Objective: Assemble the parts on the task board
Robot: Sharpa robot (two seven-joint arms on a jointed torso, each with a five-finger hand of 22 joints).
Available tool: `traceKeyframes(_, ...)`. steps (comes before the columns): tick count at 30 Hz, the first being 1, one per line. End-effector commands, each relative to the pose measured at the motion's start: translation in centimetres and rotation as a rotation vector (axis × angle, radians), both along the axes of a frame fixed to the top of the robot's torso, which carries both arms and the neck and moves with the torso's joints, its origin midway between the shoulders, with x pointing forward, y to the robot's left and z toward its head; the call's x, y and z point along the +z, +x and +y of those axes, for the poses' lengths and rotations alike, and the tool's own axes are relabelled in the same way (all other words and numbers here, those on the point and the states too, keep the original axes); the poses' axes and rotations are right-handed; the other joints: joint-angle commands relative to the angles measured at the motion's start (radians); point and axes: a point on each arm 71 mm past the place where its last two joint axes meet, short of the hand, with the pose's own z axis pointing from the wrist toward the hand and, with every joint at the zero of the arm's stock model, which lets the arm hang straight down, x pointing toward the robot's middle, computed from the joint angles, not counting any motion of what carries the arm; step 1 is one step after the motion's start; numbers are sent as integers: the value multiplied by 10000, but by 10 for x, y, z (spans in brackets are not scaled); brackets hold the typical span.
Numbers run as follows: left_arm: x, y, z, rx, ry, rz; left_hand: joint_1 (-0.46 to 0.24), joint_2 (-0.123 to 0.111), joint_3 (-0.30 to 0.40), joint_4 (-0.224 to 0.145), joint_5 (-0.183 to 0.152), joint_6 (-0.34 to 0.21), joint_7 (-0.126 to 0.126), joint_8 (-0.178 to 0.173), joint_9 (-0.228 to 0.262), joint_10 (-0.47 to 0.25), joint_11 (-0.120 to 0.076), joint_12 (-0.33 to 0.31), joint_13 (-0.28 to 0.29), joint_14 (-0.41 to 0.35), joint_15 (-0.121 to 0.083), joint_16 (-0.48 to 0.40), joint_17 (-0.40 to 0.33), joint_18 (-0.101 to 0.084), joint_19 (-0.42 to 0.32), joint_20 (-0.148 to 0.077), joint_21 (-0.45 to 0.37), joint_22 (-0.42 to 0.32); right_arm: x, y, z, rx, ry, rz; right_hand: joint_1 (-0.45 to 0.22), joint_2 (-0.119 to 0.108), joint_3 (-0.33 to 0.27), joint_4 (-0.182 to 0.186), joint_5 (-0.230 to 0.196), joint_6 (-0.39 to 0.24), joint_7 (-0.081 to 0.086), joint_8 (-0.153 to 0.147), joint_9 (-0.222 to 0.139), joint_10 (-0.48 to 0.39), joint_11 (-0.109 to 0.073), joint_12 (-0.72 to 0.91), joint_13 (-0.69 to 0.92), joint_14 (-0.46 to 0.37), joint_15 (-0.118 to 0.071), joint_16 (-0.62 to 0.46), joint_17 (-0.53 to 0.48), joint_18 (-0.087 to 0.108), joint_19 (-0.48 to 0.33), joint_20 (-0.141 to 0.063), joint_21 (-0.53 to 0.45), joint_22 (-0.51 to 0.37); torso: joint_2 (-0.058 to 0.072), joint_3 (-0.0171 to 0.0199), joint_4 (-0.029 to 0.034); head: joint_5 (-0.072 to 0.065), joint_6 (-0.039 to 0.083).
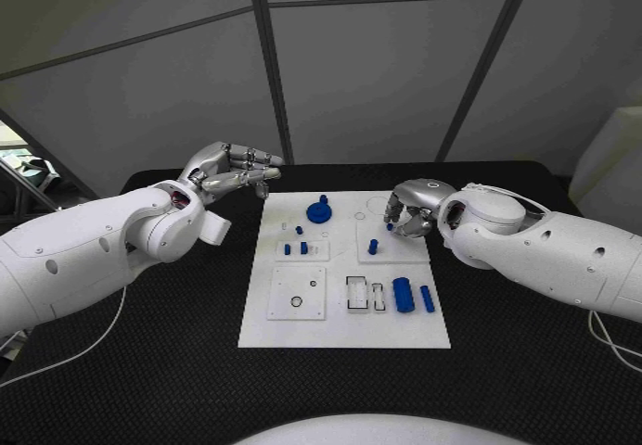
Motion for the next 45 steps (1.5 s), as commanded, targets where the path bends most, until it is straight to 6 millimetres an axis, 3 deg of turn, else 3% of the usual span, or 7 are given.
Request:
traceKeyframes(1, 3, -1, -2, -111, -295, -103, -18, 103, -71, -14, -12, 46, 9, -63, 11, -37, 43, -36, 16, 12, 53, -55, -12, -112, -9, 73, -56, -17, -3, 1, 1, 106, -255, 238, -3, 118, 87, 10, 20, 94, -15, 18, 11, 86, -1, -28, -44, 163, -8, 72, 4, 17, 70, -19, 64, 800, -2, 3, 5, -3, -12)
traceKeyframes(14, 2, -1, -3, -117, -361, -29, -17, 108, -82, -15, -12, 39, 18, -76, 13, -41, 49, -37, 22, 16, 57, -87, -24, -113, -2, 75, -82, -35, -11, 2, 6, 176, -364, 512, -49, 435, 388, -102, 43, 386, -103, 38, 40, 409, -92, -33, -315, 171, -99, 179, 38, -12, 134, -108, 156, 928, -6, 1, -4, -2, -41)
traceKeyframes(26, 2, 0, -2, -69, -335, 15, -23, 109, -106, -12, -9, 17, 31, -104, 14, -63, 62, -47, 29, 28, 66, -142, -43, -115, 11, 81, -127, -68, -11, 4, 5, -123, -317, 232, 103, 1044, 625, -359, 72, 927, -241, 170, 153, 1021, -274, 38, -454, 186, -244, 293, 75, -85, 297, -240, 387, 1228, -13, 5, -3, -28, -66)
traceKeyframes(29, 2, 0, -2, -65, -329, 27, -23, 109, -106, -12, -9, 17, 31, -104, 14, -63, 62, -47, 29, 28, 66, -142, -43, -115, 11, 81, -127, -68, -10, 4, 5, -146, -234, 45, 175, 1184, 983, -547, -470, 1002, -257, 138, 171, 1163, -280, -19, -481, 187, -284, 320, 66, -110, 347, -277, 462, 1323, -10, 6, -5, -28, -66)
traceKeyframes(45, 1, 1, 2, 10, -279, 82, 8, 128, -117, -29, 7, 15, 36, -126, 22, -83, 67, -56, 41, 40, 70, -215, -65, -114, 30, 85, -184, -108, 4, -7, 7, 68, 686, -984, -81, 986, 1464, -797, -415, 1124, -264, 63, 201, 1297, -305, -88, -527, 184, -284, 362, 25, -155, 446, -301, 607, 1510, -32, -2, -1, -55, -41)
